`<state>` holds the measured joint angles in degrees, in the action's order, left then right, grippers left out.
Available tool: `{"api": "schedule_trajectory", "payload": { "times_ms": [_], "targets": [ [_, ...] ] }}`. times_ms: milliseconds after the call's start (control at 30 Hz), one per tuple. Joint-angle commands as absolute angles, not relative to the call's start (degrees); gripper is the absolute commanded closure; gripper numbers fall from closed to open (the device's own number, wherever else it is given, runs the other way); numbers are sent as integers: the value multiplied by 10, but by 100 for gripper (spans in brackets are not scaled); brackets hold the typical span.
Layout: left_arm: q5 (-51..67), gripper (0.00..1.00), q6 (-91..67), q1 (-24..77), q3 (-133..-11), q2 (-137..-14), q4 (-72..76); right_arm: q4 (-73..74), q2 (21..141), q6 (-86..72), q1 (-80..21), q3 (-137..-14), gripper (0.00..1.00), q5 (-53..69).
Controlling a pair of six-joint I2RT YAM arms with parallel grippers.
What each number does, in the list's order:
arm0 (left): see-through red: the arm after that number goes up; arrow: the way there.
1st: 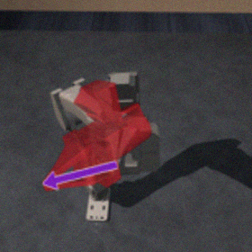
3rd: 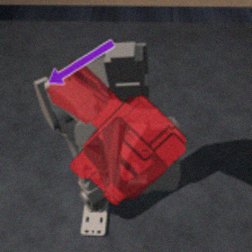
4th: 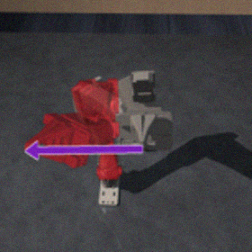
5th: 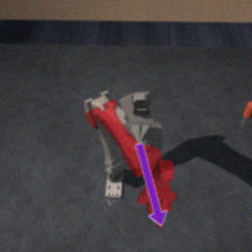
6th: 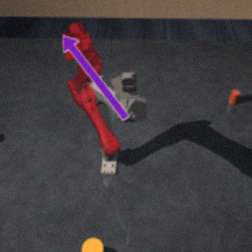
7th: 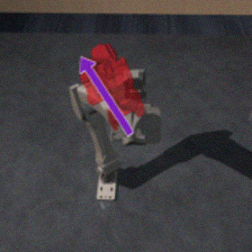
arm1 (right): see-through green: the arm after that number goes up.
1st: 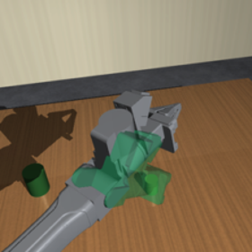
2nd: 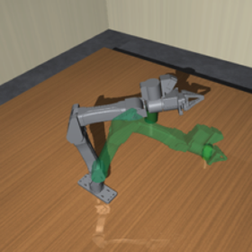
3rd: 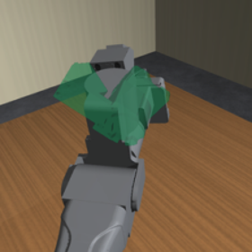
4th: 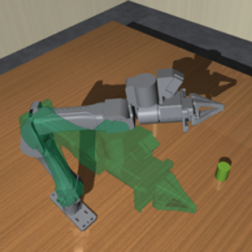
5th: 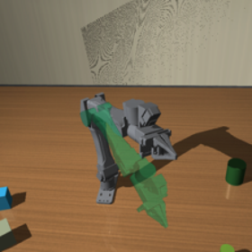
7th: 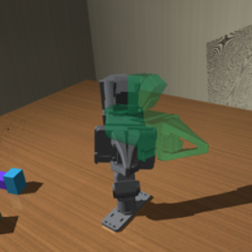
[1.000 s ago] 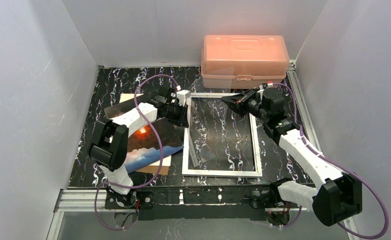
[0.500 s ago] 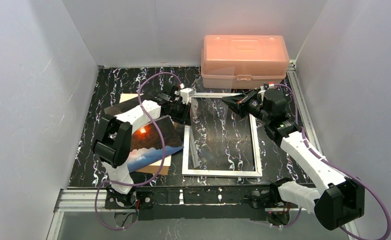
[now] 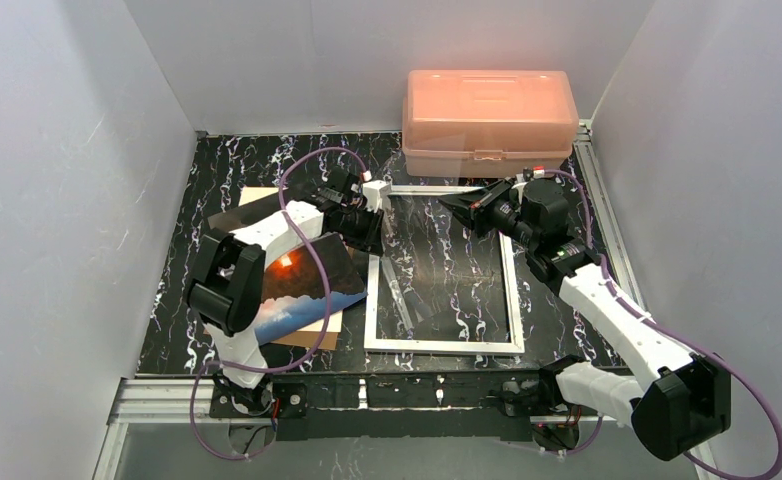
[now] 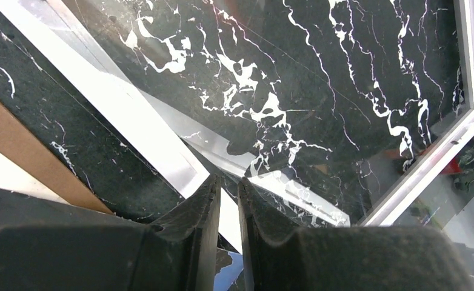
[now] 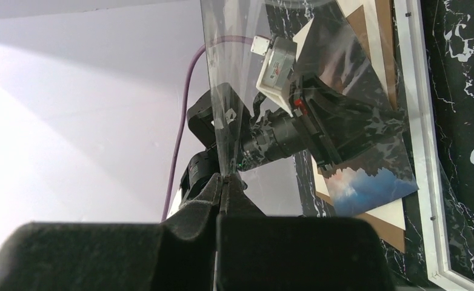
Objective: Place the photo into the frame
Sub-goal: Adjust the photo frame item on the photo frame.
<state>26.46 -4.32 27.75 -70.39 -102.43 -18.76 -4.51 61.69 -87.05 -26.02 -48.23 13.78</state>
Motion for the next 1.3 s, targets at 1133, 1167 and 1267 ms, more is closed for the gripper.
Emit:
{"api": "schedule_trajectory", "payload": {
  "times_ms": [1133,1167,1267],
  "targets": [
    [288,48,-20,206,-672,-962,-271,164,653,-626,-220,-581,99,111],
    [288,48,-19,206,-672,-962,-271,167,657,-617,-215,-580,99,113],
    [290,48,-18,206,-672,-962,-268,184,662,-590,-197,-575,99,116]
  ]
}}
